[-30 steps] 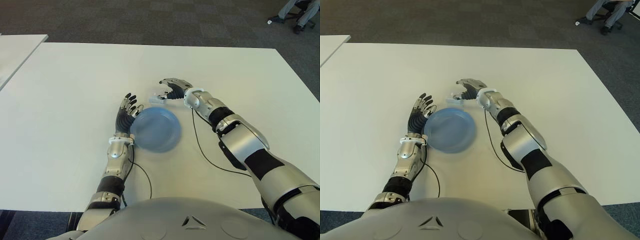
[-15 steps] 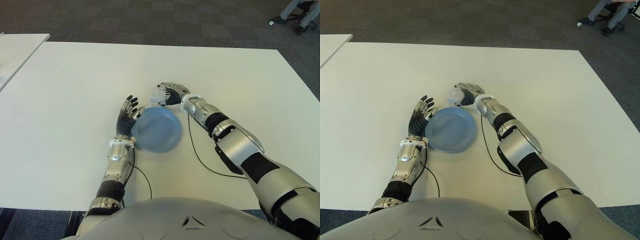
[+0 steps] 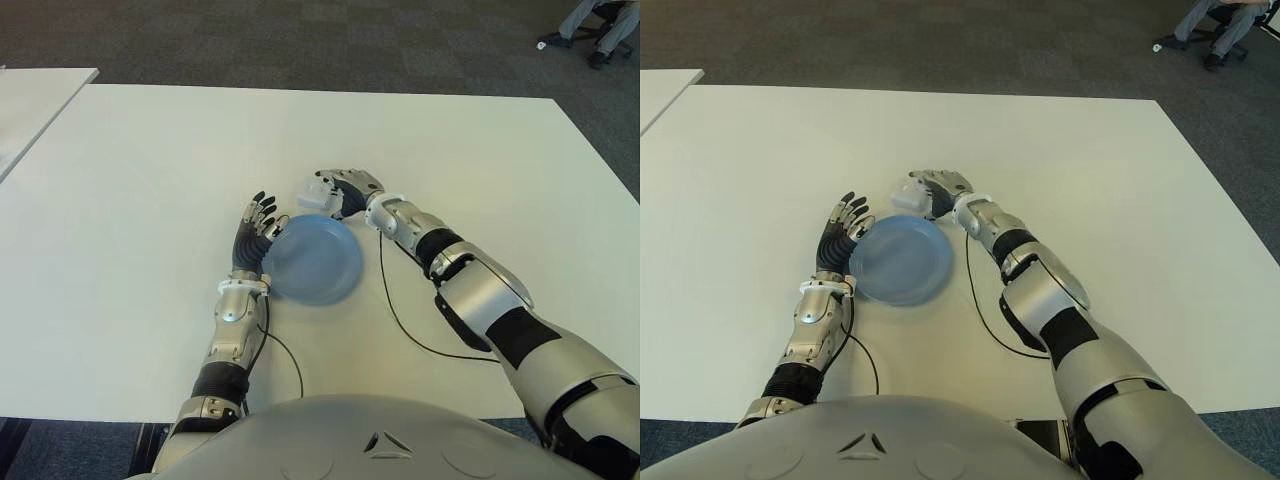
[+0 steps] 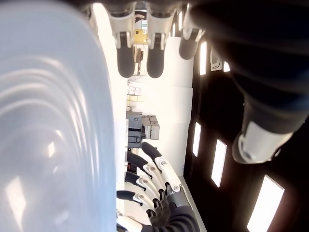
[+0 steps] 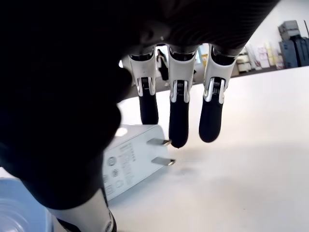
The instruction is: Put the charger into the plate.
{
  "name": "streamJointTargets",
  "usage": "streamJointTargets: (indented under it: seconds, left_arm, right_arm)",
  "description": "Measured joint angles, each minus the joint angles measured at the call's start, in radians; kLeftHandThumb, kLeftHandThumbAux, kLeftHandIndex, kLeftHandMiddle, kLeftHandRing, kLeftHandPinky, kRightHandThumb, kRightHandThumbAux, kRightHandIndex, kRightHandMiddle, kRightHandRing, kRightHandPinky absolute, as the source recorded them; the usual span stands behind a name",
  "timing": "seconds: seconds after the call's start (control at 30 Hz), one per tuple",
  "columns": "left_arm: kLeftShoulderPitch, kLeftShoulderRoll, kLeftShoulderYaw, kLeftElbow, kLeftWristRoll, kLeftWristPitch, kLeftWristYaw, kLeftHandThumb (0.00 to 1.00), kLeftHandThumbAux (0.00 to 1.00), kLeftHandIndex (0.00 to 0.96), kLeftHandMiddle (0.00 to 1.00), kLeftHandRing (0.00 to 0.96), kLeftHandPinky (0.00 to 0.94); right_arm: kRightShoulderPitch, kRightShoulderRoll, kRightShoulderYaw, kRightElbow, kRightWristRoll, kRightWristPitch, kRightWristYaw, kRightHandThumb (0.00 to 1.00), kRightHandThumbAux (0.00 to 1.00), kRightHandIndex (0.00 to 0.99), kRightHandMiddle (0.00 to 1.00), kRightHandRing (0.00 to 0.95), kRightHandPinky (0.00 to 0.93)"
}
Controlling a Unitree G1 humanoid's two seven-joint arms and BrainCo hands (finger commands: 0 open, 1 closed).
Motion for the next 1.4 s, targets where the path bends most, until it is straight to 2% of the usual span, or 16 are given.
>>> streamJointTargets:
  seconds: [0.17, 0.3, 0.53, 1.07, 1.4]
  left_arm:
    - [0.001, 0.001, 0.000, -0.002, 0.000, 0.005, 0.000, 0.000, 0.585, 0.087, 0.159, 0.147, 0.146]
    - [0.002, 0.002, 0.000, -0.007, 0.000, 0.013, 0.000, 0.000, 0.582, 0.082, 0.157, 0.145, 0.147]
    - [0.003, 0.004, 0.000, -0.014, -0.003, 0.017, -0.001, 0.000, 0.580, 0.076, 0.155, 0.145, 0.145]
    - [0.004, 0.006, 0.004, -0.014, -0.011, 0.016, -0.010, 0.000, 0.595, 0.082, 0.156, 0.150, 0.160]
    - [0.004, 0.006, 0.005, -0.013, -0.020, 0.015, -0.011, 0.000, 0.597, 0.086, 0.161, 0.156, 0.168]
  right_arm:
    - [0.000, -0.008, 0.037, 0.000, -0.034, -0.020, -0.041, 0.047, 0.890, 0.055, 0.314, 0.371, 0.394]
    - [0.001, -0.018, 0.081, -0.001, -0.069, -0.038, -0.084, 0.026, 0.875, 0.051, 0.298, 0.353, 0.362]
    - [0.019, -0.026, 0.095, -0.001, -0.085, -0.045, -0.088, 0.001, 0.863, 0.047, 0.254, 0.310, 0.331]
    - [0.036, -0.049, 0.094, -0.006, -0.083, -0.065, -0.097, 0.000, 0.884, 0.087, 0.393, 0.434, 0.421]
    - [0.036, -0.055, 0.093, -0.007, -0.084, -0.067, -0.097, 0.000, 0.882, 0.085, 0.416, 0.456, 0.431]
